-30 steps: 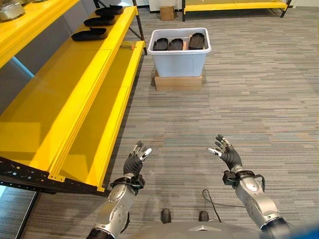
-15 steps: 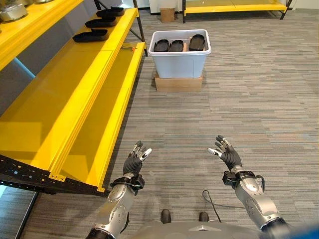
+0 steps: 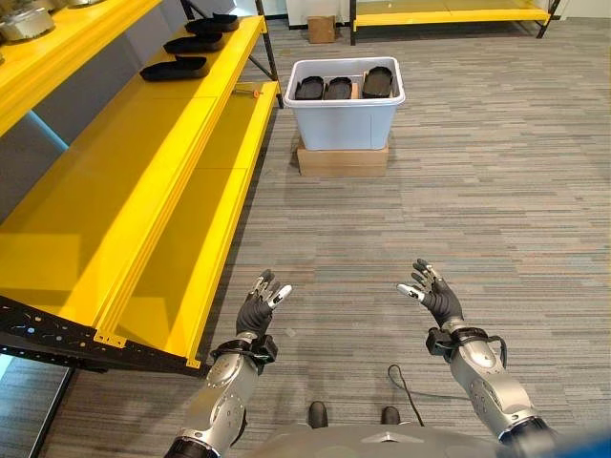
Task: Move parts from the plastic box to the shelf.
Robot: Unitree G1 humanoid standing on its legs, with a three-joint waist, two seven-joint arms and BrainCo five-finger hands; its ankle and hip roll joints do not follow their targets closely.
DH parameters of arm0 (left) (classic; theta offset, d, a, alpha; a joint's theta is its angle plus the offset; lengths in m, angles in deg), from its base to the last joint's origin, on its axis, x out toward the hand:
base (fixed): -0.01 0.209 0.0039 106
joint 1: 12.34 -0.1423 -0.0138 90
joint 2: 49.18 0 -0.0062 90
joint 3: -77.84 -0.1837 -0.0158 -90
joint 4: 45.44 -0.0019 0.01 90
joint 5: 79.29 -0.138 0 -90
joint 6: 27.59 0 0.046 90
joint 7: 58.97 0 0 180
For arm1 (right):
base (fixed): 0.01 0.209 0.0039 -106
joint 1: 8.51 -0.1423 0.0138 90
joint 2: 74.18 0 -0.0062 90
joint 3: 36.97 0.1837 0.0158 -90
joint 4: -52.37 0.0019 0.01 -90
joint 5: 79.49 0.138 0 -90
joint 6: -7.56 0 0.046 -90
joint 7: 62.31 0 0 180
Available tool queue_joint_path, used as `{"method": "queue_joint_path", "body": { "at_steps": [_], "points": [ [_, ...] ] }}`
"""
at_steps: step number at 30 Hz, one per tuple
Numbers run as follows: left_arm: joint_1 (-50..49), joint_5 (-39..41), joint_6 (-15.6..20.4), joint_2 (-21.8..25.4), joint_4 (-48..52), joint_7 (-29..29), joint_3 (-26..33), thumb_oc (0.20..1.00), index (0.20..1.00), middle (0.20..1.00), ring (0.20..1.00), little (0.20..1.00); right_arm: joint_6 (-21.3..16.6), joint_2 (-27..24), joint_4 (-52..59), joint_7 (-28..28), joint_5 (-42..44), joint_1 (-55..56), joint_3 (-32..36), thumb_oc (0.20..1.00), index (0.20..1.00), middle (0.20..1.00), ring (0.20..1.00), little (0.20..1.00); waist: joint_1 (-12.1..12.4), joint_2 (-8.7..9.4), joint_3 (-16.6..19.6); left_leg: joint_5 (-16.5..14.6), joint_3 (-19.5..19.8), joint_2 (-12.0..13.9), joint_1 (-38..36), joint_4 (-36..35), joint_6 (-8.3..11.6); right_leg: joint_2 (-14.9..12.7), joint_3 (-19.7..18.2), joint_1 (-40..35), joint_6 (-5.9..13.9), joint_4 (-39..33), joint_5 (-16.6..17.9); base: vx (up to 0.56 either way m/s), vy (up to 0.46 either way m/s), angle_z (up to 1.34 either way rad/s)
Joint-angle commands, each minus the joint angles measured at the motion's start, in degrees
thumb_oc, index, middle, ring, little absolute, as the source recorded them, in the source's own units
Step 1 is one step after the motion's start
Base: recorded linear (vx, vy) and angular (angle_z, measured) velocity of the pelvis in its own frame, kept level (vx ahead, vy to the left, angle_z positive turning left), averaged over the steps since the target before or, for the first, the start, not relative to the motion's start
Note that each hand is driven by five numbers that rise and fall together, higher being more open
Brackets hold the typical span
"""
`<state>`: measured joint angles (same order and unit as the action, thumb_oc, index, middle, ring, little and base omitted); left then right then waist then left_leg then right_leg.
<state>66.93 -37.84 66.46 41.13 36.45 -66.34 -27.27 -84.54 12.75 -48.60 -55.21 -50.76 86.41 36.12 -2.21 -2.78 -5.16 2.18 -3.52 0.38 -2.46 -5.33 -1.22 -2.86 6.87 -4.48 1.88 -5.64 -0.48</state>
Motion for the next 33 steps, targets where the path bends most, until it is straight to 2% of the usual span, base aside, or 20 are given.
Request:
{"method": "queue_joint_path", "body": {
  "at_steps": [1,6,11,13,14,17,18,19,20,21,22,23,24,25,26,28,29,30,32,33],
  "points": [
    [2.32,-0.89,2.37,1.73,2.59,0.77,2.06,1.000,1.000,1.000,1.000,1.000,-2.10,-0.18,2.26,0.44,-1.61,-1.40,-0.37,1.000,1.000,1.000,1.000,1.000,0.50,2.51,0.52,-6.41,1.34,1.39,-1.94,0.33,1.31,-3.42,1.96,-0.31,3.85,0.64,-2.39,0.02,0.032,0.00],
    [2.81,-0.53,2.46,2.07,2.96,0.72,2.03,1.000,1.000,1.000,1.000,1.000,-1.97,0.07,1.63,0.18,-1.46,-2.02,-0.66,1.000,1.000,1.000,1.000,1.000,0.87,2.78,0.33,-7.05,1.39,0.69,-2.37,0.33,0.34,-4.20,1.72,-0.25,4.44,1.79,-2.30,0.03,0.066,-0.01],
    [4.00,-0.66,2.54,2.79,3.40,0.85,2.05,1.000,1.000,1.000,1.000,1.000,-1.99,0.40,1.79,-0.23,-0.84,-2.78,-0.75,1.000,1.000,1.000,1.000,1.000,1.10,2.42,-0.77,-8.49,2.19,-0.41,-0.82,3.47,-1.48,-5.94,0.37,3.94,5.17,10.06,-3.91,-0.01,0.108,-0.06],
    [4.51,-0.99,2.62,3.00,3.75,0.64,1.87,1.000,1.000,1.000,1.000,1.000,-1.89,0.61,1.59,-0.36,-1.07,-2.53,-0.89,1.000,1.000,1.000,1.000,1.000,0.82,1.81,-1.58,-9.11,3.30,-1.64,0.14,5.00,-2.58,-7.38,-0.02,6.94,5.97,16.27,-4.01,-0.03,0.206,-0.05],
    [4.52,-1.11,2.65,3.02,3.91,0.59,2.00,1.000,1.000,1.000,1.000,1.000,-1.72,0.84,1.45,-0.55,-1.34,-2.23,-1.10,1.000,1.000,1.000,1.000,1.000,0.62,1.62,-1.90,-9.20,3.67,-2.29,0.07,5.15,-3.19,-8.34,-0.29,9.12,6.23,20.12,-2.41,-0.02,0.238,0.03],
    [4.37,-1.91,2.43,3.13,4.10,0.69,2.14,1.000,1.000,1.000,1.000,1.000,-1.29,0.95,2.08,-0.89,-3.19,-1.11,-1.15,1.000,1.000,1.000,1.000,1.000,0.02,1.09,-3.10,-9.55,4.37,-4.38,-1.30,4.87,-4.97,-10.42,-3.09,15.27,6.53,31.83,6.70,0.01,0.233,0.23],
    [4.21,-2.20,2.54,3.30,4.54,0.73,2.33,1.000,1.000,1.000,1.000,1.000,-1.48,1.00,2.51,-0.94,-3.30,-0.73,-0.82,1.000,1.000,1.000,1.000,1.000,-0.40,0.63,-4.08,-9.61,4.77,-4.67,-1.62,5.26,-5.40,-10.29,-4.28,17.29,6.40,35.83,8.56,0.00,0.209,0.24],
    [4.28,-2.50,2.62,3.43,4.53,0.75,2.34,1.000,1.000,1.000,1.000,1.000,-1.64,0.92,2.57,-0.89,-3.23,-0.77,-0.61,1.000,1.000,1.000,1.000,1.000,-0.55,0.06,-4.94,-9.61,4.94,-4.46,-1.78,5.49,-5.54,-9.61,-4.31,19.28,6.05,39.08,7.43,0.05,0.209,0.29],
    [4.17,-3.11,2.61,3.31,4.19,0.97,2.35,1.000,1.000,1.000,1.000,1.000,-1.84,1.17,2.53,-0.69,-2.52,-0.23,-0.20,1.000,1.000,1.000,1.000,1.000,-0.90,-0.60,-5.14,-10.03,4.88,-4.42,-2.76,4.94,-5.68,-8.52,-2.77,21.75,5.87,38.84,4.71,0.06,0.135,0.23],
    [4.16,-3.12,2.61,3.30,4.18,0.97,2.34,1.000,1.000,1.000,1.000,1.000,-1.84,1.16,2.54,-0.69,-2.51,-0.20,-0.20,1.000,1.000,1.000,1.000,1.000,-0.96,-0.64,-5.20,-10.05,4.94,-4.37,-2.90,4.87,-5.65,-8.50,-2.67,21.60,5.84,38.84,4.63,0.19,0.101,0.12],
    [4.21,-3.13,2.61,3.08,4.06,1.26,2.04,1.000,1.000,1.000,1.000,1.000,-2.11,1.17,2.23,-0.54,-1.09,0.02,-0.04,1.000,1.000,1.000,1.000,1.000,-2.08,-0.54,-5.20,-10.40,5.43,-4.73,-4.41,3.72,-5.41,-4.03,-1.85,23.68,5.30,32.44,1.11,0.12,0.018,-0.07],
    [4.22,-3.13,2.61,3.08,4.05,1.26,2.05,1.000,1.000,1.000,1.000,1.000,-2.11,1.17,2.23,-0.54,-1.09,0.01,-0.04,1.000,1.000,1.000,1.000,1.000,-2.06,-0.60,-5.14,-10.35,5.41,-4.66,-4.32,3.72,-5.39,-3.95,-1.81,23.66,5.27,32.21,1.29,0.19,0.004,-0.08],
    [4.25,-3.35,2.62,3.05,3.90,1.52,2.12,1.000,1.000,1.000,1.000,1.000,-2.35,1.12,2.19,-0.67,-0.35,0.21,0.09,1.000,1.000,1.000,1.000,1.000,-2.27,0.04,-4.87,-10.47,5.69,-5.39,-4.90,3.27,-5.20,-2.62,-1.45,24.24,5.25,26.78,1.41,0.26,-0.062,0.01],
    [4.25,-3.27,2.67,2.92,3.69,1.71,2.42,1.000,1.000,1.000,1.000,1.000,-2.35,1.22,1.89,-0.60,0.30,0.40,0.08,1.000,1.000,1.000,1.000,1.000,-2.47,0.70,-4.77,-11.12,6.18,-5.87,-7.11,1.76,-4.50,-2.63,1.49,24.16,5.72,13.60,4.11,0.27,-0.062,0.08],
    [4.24,-3.27,2.68,2.91,3.68,1.72,2.40,1.000,1.000,1.000,1.000,1.000,-2.36,1.21,1.87,-0.60,0.30,0.41,0.08,1.000,1.000,1.000,1.000,1.000,-2.58,0.43,-4.91,-11.16,6.30,-5.53,-7.43,1.59,-4.44,-2.34,1.80,23.50,5.69,12.85,4.41,0.28,-0.075,0.16],
    [4.33,-2.01,2.75,2.68,3.32,1.99,2.35,1.000,1.000,1.000,1.000,1.000,-2.25,1.39,1.96,-0.61,1.52,0.51,-0.06,1.000,1.000,1.000,1.000,1.000,-2.91,0.80,-4.71,-11.90,6.44,-5.07,-8.93,1.15,-3.28,-2.06,3.44,22.85,6.29,6.24,6.28,0.30,-0.100,0.23],
    [4.46,-0.97,2.74,2.15,2.66,2.25,2.23,1.000,1.000,1.000,1.000,1.000,-2.09,1.86,2.24,-0.48,2.68,1.13,0.00,1.000,1.000,1.000,1.000,1.000,-3.40,1.40,-4.20,-13.37,6.95,-4.37,-10.57,1.71,-2.28,-1.74,3.59,22.86,6.54,3.44,7.17,0.32,-0.111,0.19],
    [4.45,-0.97,2.74,2.14,2.66,2.25,2.23,1.000,1.000,1.000,1.000,1.000,-2.08,1.85,2.25,-0.48,2.68,1.14,0.00,1.000,1.000,1.000,1.000,1.000,-3.45,1.34,-4.27,-13.40,6.99,-4.30,-10.67,1.69,-2.27,-1.69,3.67,22.71,6.54,3.38,7.17,0.36,-0.145,0.19],
    [4.06,-0.51,2.83,1.48,2.35,3.13,1.87,1.000,1.000,1.000,1.000,1.000,-2.51,1.66,2.60,-1.03,4.09,3.47,0.34,1.000,1.000,1.000,1.000,1.000,-4.43,2.13,-2.03,-15.97,8.38,-3.03,-13.28,2.72,-1.21,-0.30,0.94,20.46,5.18,3.97,7.71,0.41,-0.188,0.40],
    [4.04,-0.51,2.83,1.46,2.35,3.13,1.86,1.000,1.000,1.000,1.000,1.000,-2.51,1.65,2.60,-1.04,4.09,3.48,0.35,1.000,1.000,1.000,1.000,1.000,-4.45,2.08,-2.04,-15.99,8.40,-2.98,-13.32,2.69,-1.20,-0.26,0.99,20.42,5.17,3.96,7.69,0.43,-0.208,0.45]
  ]
}}
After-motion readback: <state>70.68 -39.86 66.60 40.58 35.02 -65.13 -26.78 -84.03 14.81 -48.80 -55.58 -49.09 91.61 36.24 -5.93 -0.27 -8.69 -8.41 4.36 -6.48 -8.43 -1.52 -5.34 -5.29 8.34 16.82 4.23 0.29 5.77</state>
